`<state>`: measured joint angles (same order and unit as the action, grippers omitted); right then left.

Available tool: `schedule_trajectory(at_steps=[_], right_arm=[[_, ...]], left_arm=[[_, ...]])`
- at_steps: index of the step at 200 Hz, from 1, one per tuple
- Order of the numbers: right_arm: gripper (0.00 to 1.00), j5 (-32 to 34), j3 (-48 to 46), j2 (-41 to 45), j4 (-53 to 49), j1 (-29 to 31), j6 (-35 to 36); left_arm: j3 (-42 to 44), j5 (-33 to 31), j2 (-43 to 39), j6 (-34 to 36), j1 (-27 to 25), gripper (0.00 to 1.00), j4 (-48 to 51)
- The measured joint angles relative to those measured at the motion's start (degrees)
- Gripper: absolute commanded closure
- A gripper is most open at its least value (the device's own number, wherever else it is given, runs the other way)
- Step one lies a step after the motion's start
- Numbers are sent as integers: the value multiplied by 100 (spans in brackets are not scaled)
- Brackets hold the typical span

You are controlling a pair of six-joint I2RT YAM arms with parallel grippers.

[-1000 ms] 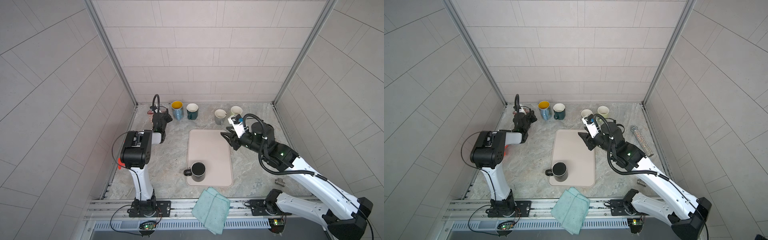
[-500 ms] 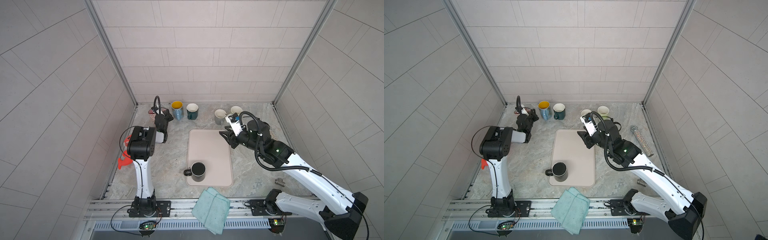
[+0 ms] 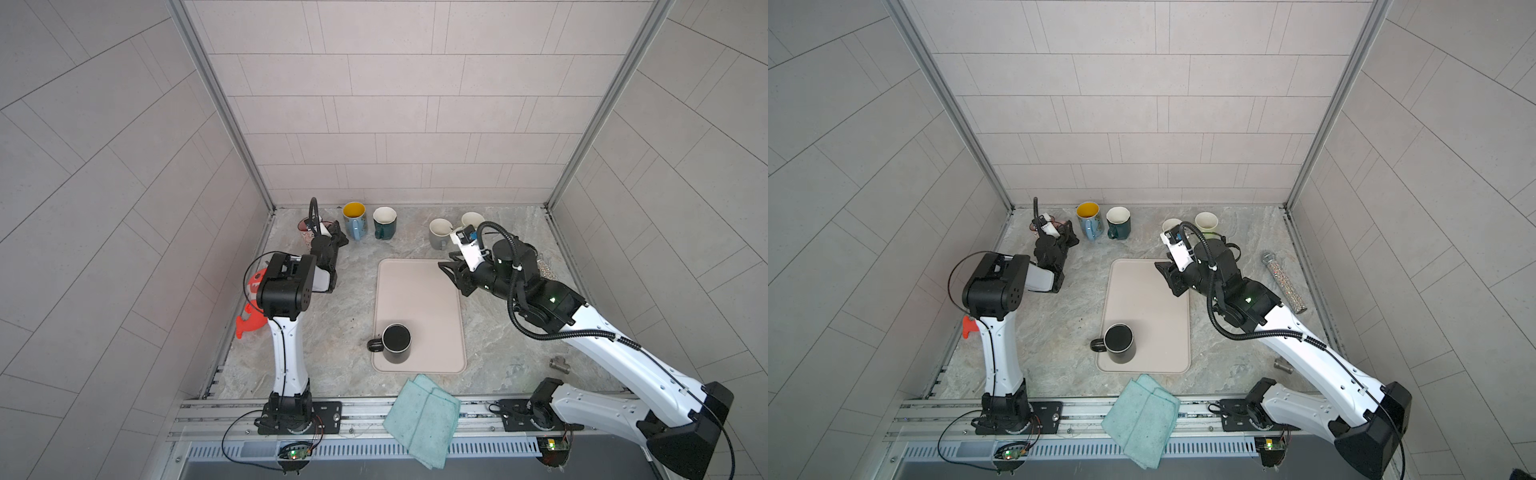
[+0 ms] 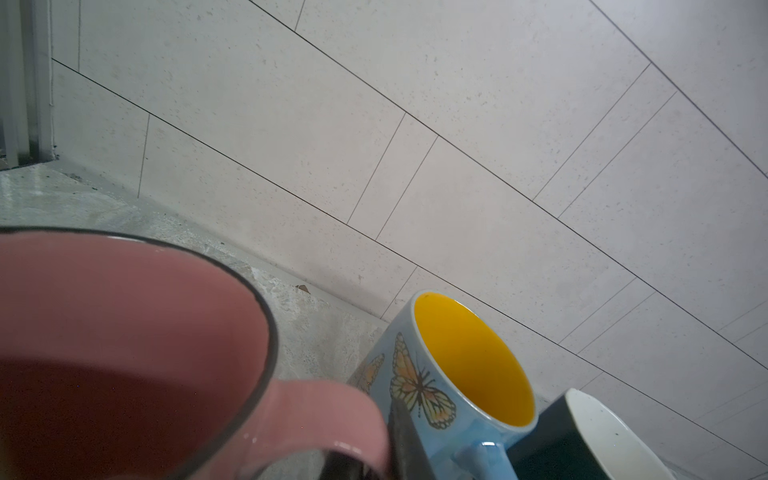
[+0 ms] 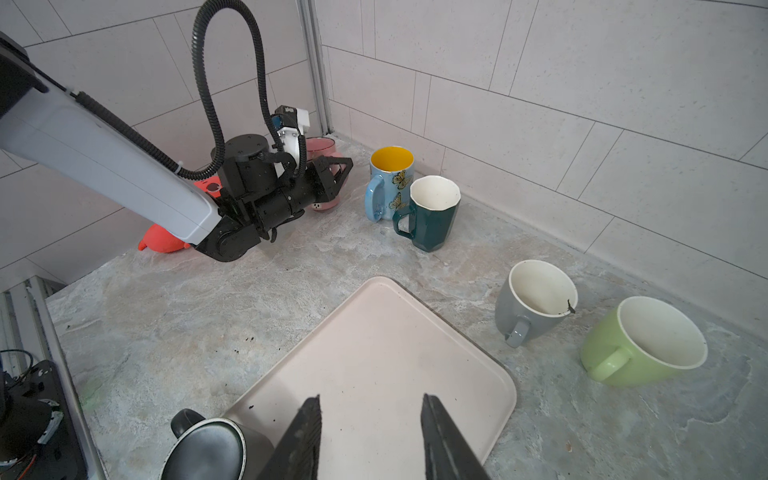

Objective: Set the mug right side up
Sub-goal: 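Carry the pink mug with the left gripper beside the blue butterfly mug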

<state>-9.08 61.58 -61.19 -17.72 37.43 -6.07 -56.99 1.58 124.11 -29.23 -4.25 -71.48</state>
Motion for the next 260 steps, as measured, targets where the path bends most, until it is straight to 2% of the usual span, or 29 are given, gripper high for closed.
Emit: schedule_trajectory(at_steps=[156, 260], right_arm=[[60, -57, -249, 299, 83, 0, -216], [60, -98, -398, 553, 125, 0, -356]], left_arm=[[485, 417, -4, 26, -39, 100, -501], [680, 772, -81, -229, -37, 100, -634]])
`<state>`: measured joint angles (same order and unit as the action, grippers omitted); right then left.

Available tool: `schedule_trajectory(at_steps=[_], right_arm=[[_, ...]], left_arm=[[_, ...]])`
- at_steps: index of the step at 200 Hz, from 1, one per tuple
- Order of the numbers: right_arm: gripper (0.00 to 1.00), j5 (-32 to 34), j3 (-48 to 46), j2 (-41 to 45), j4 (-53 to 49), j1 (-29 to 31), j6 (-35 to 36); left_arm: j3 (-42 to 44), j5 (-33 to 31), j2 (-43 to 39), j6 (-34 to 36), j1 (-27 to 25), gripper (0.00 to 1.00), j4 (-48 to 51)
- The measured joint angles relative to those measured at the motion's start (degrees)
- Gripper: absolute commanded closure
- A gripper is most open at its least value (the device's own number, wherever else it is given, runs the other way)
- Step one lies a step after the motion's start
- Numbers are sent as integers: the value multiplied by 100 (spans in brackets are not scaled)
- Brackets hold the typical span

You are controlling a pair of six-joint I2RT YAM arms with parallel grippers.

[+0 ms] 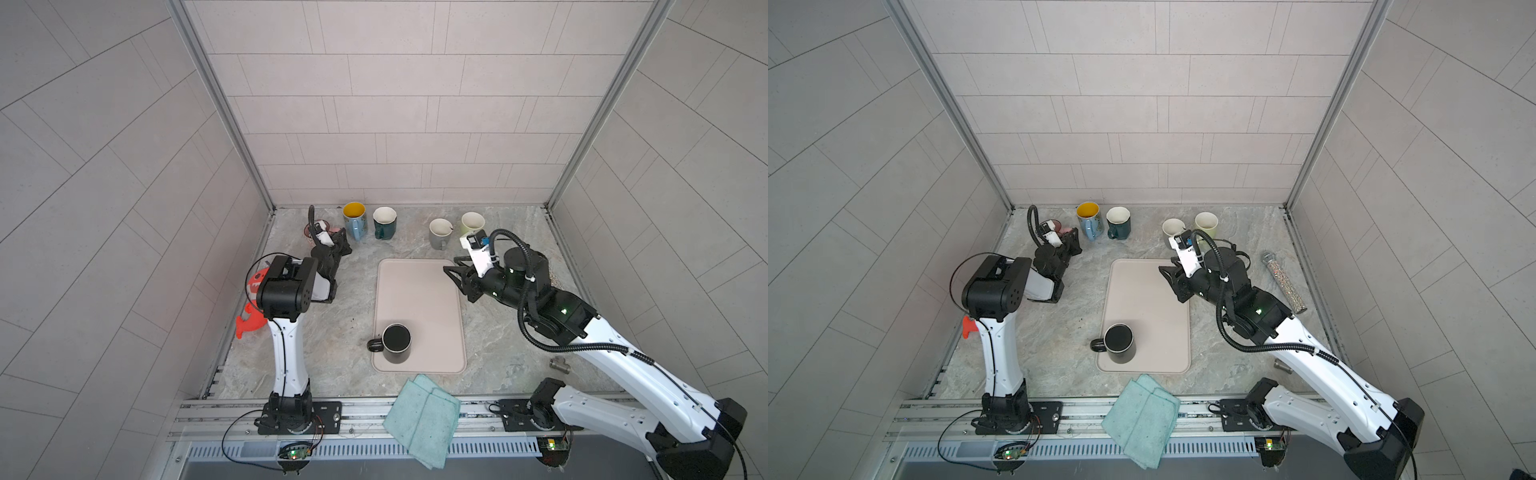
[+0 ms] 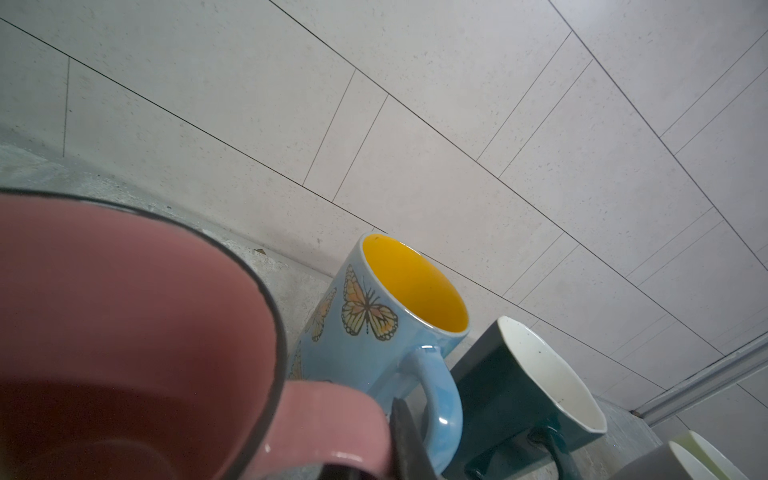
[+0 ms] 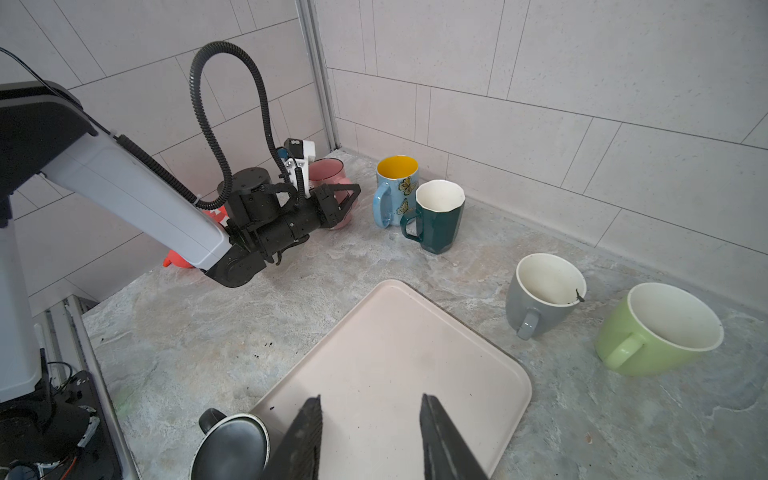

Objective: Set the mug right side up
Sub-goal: 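Carry the pink mug with the left gripper beside the blue butterfly mug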

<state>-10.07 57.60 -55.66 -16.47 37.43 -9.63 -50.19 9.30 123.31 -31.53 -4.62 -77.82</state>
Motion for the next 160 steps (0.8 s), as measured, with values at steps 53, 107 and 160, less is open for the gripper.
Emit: schedule_trajectory(at_steps=[53, 107, 160], right_arm=[[61, -4, -74, 101, 81, 0, -81], [61, -7, -87, 101, 127, 0, -120], [61, -9, -87, 101, 175, 0, -136]], left_arm=[[44, 127, -4, -144, 0, 100, -94], [74, 229, -4, -254, 4, 98, -142], [129, 317, -4, -302, 7, 88, -195]])
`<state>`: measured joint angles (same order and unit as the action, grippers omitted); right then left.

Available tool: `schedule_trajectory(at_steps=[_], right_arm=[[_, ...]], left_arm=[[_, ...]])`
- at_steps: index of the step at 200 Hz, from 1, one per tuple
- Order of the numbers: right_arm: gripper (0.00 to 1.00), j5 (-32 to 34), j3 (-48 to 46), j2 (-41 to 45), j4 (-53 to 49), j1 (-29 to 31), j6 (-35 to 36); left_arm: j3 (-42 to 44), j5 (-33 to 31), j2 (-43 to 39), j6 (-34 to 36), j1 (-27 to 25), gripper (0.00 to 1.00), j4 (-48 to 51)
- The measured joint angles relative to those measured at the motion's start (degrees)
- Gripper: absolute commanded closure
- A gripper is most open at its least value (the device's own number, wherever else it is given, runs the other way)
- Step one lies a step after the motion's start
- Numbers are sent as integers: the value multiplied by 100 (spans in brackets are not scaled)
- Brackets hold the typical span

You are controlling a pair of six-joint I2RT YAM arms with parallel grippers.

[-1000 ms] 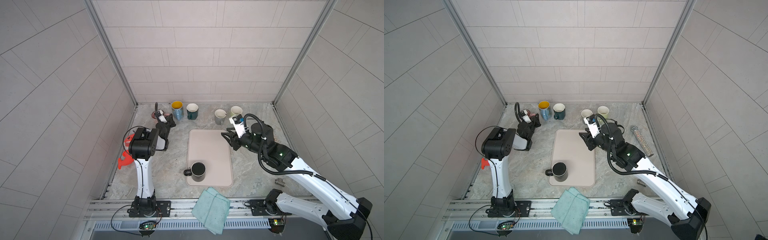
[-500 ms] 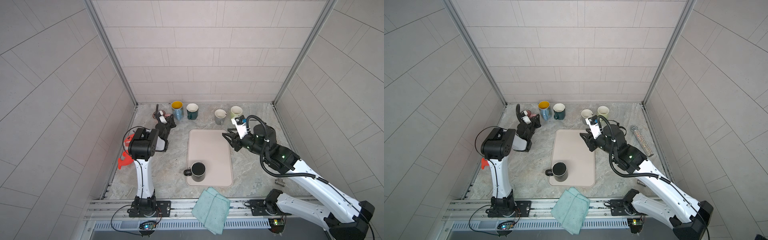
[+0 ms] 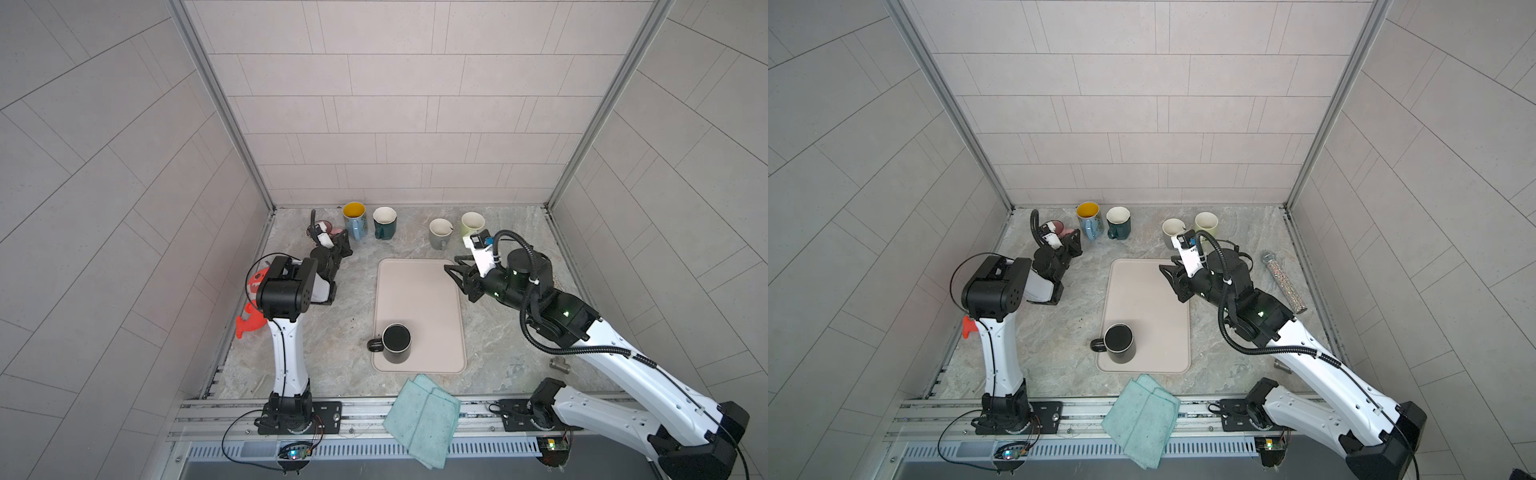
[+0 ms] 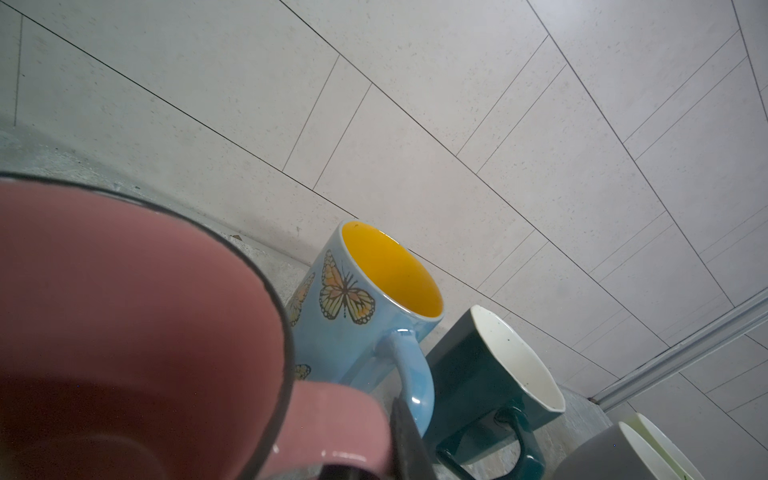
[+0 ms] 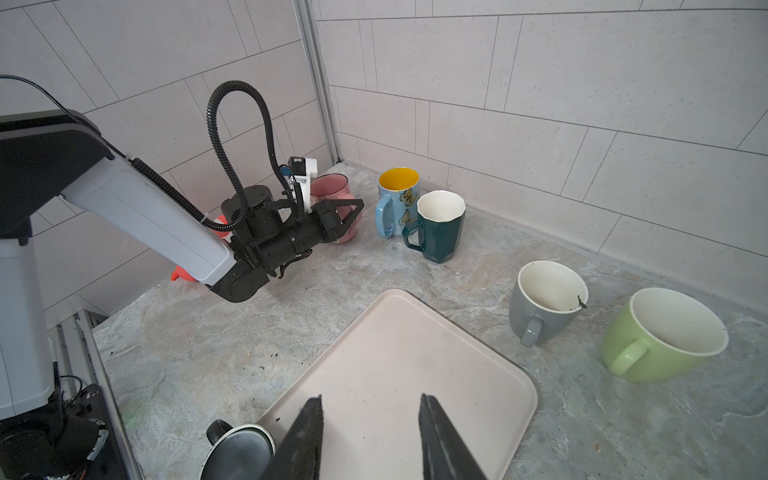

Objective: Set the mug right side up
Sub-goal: 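Carry the pink mug with the left gripper beside the blue butterfly mug, then lower the pink mug upright onto the table beside the blue mug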

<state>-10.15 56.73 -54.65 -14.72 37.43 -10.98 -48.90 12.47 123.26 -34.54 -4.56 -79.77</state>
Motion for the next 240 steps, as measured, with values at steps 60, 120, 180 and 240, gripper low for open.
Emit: schedule_trajectory(at_steps=[60, 120, 180, 240], right_arm=[[61, -7, -2, 0, 37, 0, -7], [61, -9, -46, 2, 57, 0, -9], [61, -11, -192, 70, 83, 0, -48], [61, -15, -282, 177, 127, 0, -111]], left_arm=[[76, 192, -4, -247, -11, 82, 70], [170, 321, -7, -444, -13, 67, 157], [350, 455, -79, -551, -13, 54, 232], [592, 564, -227, -573, -13, 52, 308]])
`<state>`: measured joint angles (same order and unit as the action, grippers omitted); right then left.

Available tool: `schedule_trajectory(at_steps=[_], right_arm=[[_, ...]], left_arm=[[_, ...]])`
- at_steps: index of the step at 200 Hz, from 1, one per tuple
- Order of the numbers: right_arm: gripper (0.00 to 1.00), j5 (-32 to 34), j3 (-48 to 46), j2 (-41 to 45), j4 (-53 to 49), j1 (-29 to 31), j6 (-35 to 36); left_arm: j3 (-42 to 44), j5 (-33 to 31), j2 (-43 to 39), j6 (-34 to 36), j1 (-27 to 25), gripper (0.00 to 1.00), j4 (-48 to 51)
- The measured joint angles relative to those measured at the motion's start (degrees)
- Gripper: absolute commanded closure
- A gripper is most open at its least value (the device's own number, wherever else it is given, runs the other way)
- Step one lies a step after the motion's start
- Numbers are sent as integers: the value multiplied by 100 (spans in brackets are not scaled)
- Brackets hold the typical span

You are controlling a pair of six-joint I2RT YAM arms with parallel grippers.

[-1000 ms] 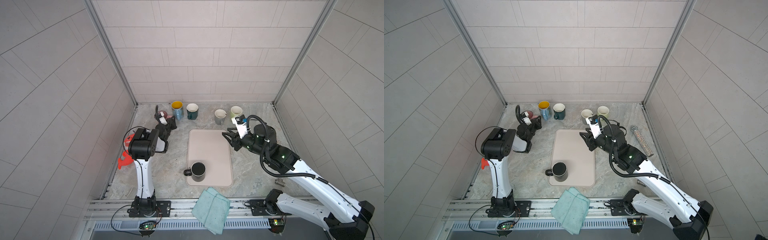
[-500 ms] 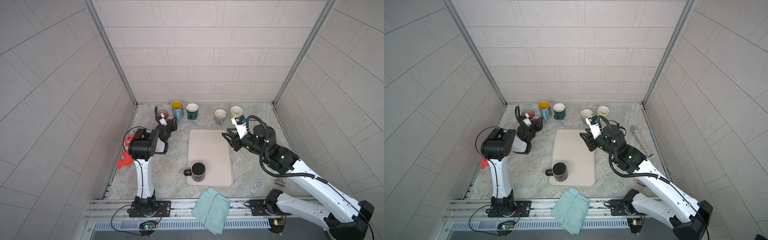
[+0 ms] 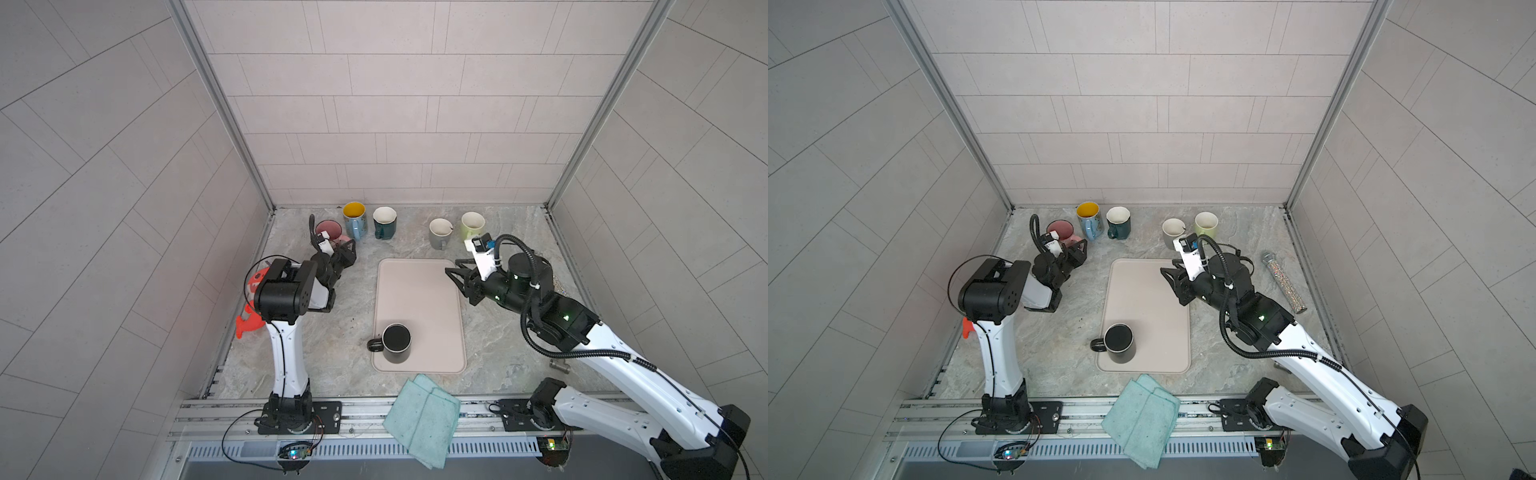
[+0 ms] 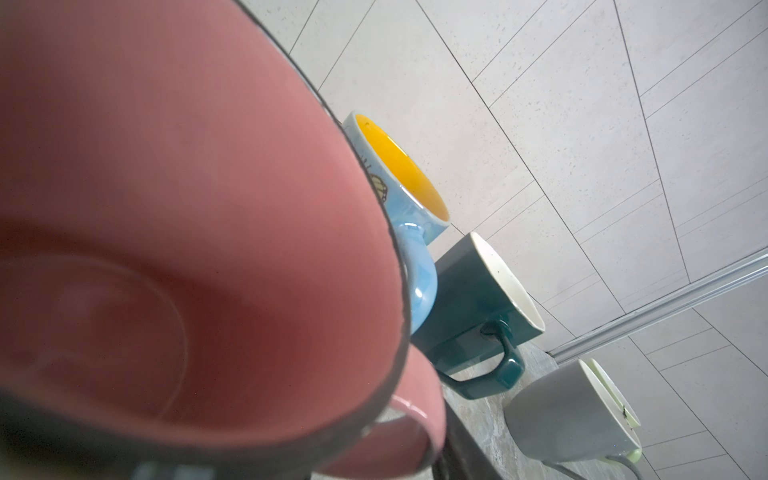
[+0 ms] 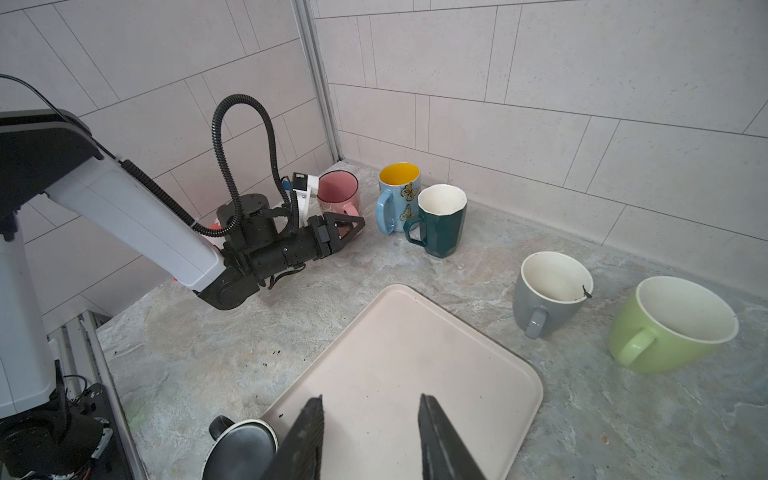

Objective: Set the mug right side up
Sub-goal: 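Lower the pink mug upright onto the table beside the blue mug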

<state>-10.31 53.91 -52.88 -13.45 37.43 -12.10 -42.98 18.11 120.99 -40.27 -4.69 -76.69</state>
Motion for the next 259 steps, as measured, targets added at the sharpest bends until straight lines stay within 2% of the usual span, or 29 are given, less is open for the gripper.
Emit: schedule_trajectory(at_steps=[165, 259], right_arm=[[61, -33, -94, 83, 170, 0, -103], [62, -72, -94, 59, 168, 0, -109]], left_arm=[[323, -20, -498, -31, -7, 51, 103], [345, -11, -509, -42, -22, 51, 173]])
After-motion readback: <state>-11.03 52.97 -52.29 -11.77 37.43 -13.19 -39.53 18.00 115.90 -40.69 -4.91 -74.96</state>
